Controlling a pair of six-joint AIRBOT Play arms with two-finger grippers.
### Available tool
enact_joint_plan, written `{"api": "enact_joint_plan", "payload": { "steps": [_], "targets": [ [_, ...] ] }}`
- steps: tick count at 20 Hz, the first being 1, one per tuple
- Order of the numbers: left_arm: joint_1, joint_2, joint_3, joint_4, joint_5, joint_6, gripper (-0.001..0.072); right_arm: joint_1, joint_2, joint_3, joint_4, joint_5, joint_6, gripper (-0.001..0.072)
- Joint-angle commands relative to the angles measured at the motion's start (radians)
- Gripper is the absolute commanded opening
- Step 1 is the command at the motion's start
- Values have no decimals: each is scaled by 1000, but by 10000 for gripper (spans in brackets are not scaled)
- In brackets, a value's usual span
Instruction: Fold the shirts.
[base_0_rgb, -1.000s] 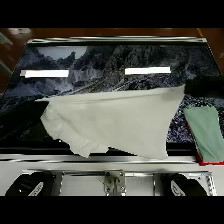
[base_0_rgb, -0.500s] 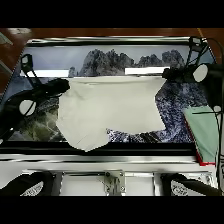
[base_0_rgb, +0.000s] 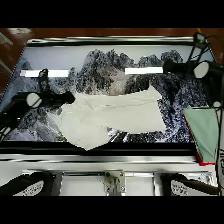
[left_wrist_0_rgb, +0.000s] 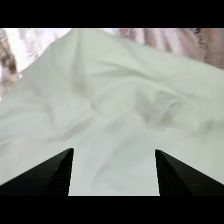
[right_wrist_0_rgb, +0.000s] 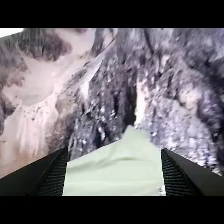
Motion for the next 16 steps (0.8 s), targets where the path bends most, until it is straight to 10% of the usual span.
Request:
{"api": "enact_joint_plan", "payload": {
  "steps": [1,7,16],
  "targets": [
    [159,121,-22,8,-294,53,585,-94,108,39,-286,205,-28,692],
    [303,386,-539,-317,-301,126,713,-428,143,-116,7,637,-189,691],
    [297,358,-738,-487,-123,197,712,-462,143,-308,248,664,-220,691]
  ]
}}
